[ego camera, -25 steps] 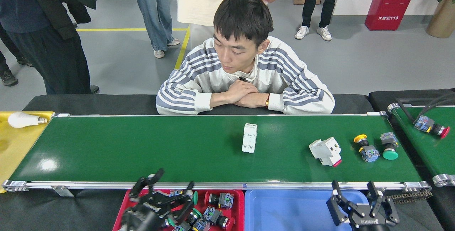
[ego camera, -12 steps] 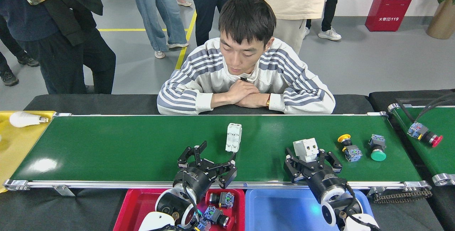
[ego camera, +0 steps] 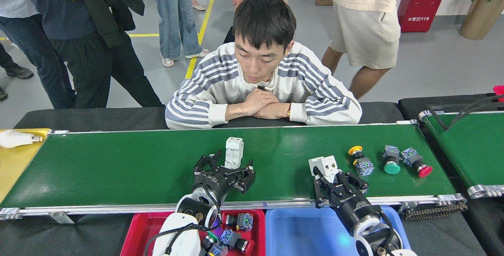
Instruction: Pick switch part from conveyor to tray
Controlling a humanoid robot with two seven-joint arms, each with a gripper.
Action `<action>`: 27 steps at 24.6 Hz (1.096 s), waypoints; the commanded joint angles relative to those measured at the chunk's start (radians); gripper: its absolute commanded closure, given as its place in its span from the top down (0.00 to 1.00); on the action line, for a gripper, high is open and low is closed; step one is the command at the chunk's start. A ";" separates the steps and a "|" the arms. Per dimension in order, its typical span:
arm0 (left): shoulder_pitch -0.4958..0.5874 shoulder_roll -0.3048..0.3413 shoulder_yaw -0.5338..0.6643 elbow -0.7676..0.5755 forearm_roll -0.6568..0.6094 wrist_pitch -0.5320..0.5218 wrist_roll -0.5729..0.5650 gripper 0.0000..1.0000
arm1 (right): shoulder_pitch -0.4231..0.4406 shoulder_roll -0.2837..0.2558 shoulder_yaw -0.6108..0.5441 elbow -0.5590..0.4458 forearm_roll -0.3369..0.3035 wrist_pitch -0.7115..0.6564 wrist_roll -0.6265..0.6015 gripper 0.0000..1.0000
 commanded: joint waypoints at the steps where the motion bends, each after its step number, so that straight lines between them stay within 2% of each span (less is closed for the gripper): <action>1: -0.018 0.005 0.015 -0.004 0.006 0.029 0.014 0.33 | 0.082 -0.032 -0.054 -0.090 -0.021 -0.087 -0.036 0.77; 2: -0.015 0.004 0.037 -0.004 0.014 0.029 0.014 0.21 | 0.151 -0.037 -0.092 -0.116 -0.032 -0.127 -0.044 1.00; 3: -0.011 0.001 0.058 -0.005 0.029 0.027 0.014 0.12 | 0.203 -0.045 -0.138 -0.119 -0.042 -0.181 -0.048 1.00; 4: -0.008 0.001 0.065 -0.007 0.046 0.024 0.014 0.09 | 0.229 -0.049 -0.175 -0.116 -0.052 -0.230 -0.048 1.00; 6: -0.005 0.004 0.065 -0.013 0.106 0.014 0.014 0.04 | 0.251 -0.045 -0.282 -0.089 -0.090 -0.336 -0.047 1.00; 8: 0.015 0.007 0.061 -0.044 0.122 -0.013 0.014 0.03 | 0.248 -0.017 -0.345 -0.087 -0.128 -0.347 -0.045 1.00; 11: 0.089 0.012 0.061 -0.153 0.122 -0.146 0.008 0.02 | 0.236 0.075 -0.408 -0.087 -0.151 -0.334 -0.044 1.00; 13: 0.147 0.013 0.063 -0.248 0.122 -0.243 0.002 0.03 | 0.229 0.087 -0.428 -0.087 -0.151 -0.297 -0.044 1.00; 15: 0.233 0.013 0.061 -0.381 0.125 -0.394 -0.036 0.05 | 0.228 0.086 -0.428 -0.086 -0.141 -0.238 -0.042 1.00; 17: 0.336 0.012 0.061 -0.518 0.129 -0.603 -0.104 0.15 | 0.222 0.081 -0.427 -0.083 -0.112 -0.163 -0.038 1.00; 18: 0.379 0.001 0.054 -0.551 0.129 -0.677 -0.128 0.20 | 0.213 0.080 -0.427 -0.081 -0.082 -0.124 -0.036 1.00; 19: 0.405 -0.002 0.008 -0.562 0.129 -0.706 -0.141 0.31 | 0.191 0.075 -0.425 -0.077 -0.047 -0.080 -0.031 1.00; 21: 0.411 -0.005 -0.098 -0.552 0.129 -0.668 -0.147 0.51 | 0.142 0.074 -0.424 -0.047 -0.004 -0.028 -0.010 1.00; 23: 0.407 -0.004 -0.149 -0.518 0.131 -0.588 -0.148 0.65 | 0.071 0.072 -0.420 0.003 0.013 -0.008 0.013 1.00; 24: 0.405 -0.007 -0.166 -0.512 0.128 -0.545 -0.148 0.85 | 0.030 0.069 -0.414 0.034 0.019 -0.008 0.019 1.00; 25: 0.407 -0.011 -0.201 -0.515 0.123 -0.493 -0.148 0.99 | -0.005 0.060 -0.404 0.071 0.030 -0.008 0.019 1.00; 27: 0.405 -0.011 -0.264 -0.516 0.126 -0.427 -0.147 0.99 | -0.048 0.028 -0.378 0.121 0.040 -0.006 0.019 1.00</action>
